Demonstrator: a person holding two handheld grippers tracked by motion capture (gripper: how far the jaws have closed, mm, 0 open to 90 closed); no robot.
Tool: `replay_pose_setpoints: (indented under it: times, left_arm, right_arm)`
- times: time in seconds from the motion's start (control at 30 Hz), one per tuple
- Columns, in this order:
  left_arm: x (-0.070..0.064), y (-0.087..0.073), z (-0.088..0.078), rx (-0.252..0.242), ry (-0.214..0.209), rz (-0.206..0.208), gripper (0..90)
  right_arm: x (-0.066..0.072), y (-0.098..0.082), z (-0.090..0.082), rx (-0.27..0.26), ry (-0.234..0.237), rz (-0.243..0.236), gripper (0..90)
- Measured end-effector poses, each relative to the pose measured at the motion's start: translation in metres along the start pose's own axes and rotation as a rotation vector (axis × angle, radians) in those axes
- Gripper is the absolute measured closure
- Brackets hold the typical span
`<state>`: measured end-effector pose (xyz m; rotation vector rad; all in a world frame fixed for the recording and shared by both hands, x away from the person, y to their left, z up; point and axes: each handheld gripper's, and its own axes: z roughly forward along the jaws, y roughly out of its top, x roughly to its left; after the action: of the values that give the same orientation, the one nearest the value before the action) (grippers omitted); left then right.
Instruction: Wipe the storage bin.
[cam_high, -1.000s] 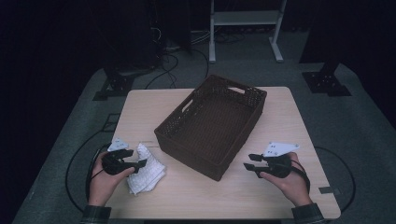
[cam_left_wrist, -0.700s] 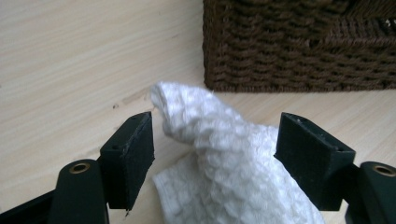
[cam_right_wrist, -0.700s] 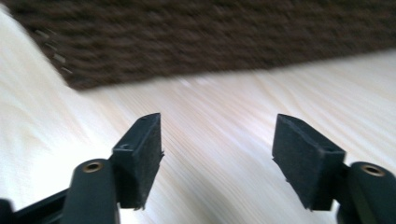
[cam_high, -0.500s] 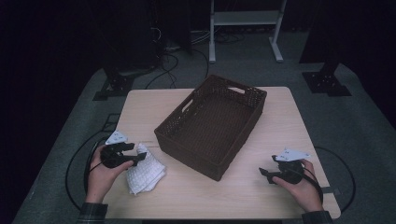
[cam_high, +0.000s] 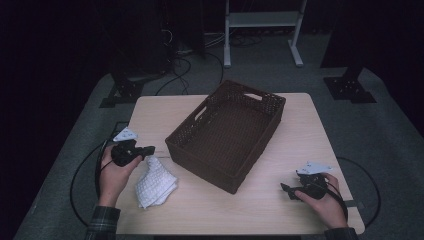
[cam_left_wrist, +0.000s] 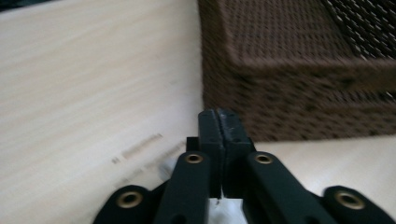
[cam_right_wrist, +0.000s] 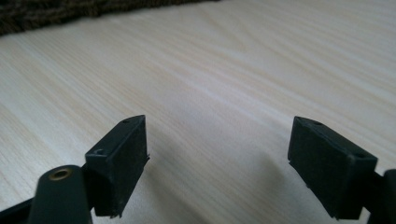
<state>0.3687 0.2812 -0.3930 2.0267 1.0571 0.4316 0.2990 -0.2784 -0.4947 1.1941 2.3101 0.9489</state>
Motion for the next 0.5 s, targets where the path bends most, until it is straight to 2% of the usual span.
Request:
replay_pose_setpoints:
  times: [0.07, 0.17, 0.3, 0.5]
  left_arm:
    - [0.004, 0.004, 0.006, 0.001, 0.021, 0.003, 90.0]
    - [0.009, 0.009, 0.016, 0.004, 0.023, 0.002, 90.0]
    - [0.012, 0.015, 0.03, 0.003, 0.003, -0.008, 89.9]
    - [0.003, 0.024, 0.044, -0.01, -0.053, 0.008, 89.1]
  right_arm:
    - [0.0, -0.001, 0.003, 0.016, 0.006, 0.003, 17.2]
    - [0.0, -0.003, 0.004, 0.006, 0.019, 0.02, 16.2]
    - [-0.001, -0.006, 0.006, -0.034, 0.023, 0.017, 13.7]
    - [-0.001, -0.006, 0.006, -0.033, 0.021, 0.019, 13.5]
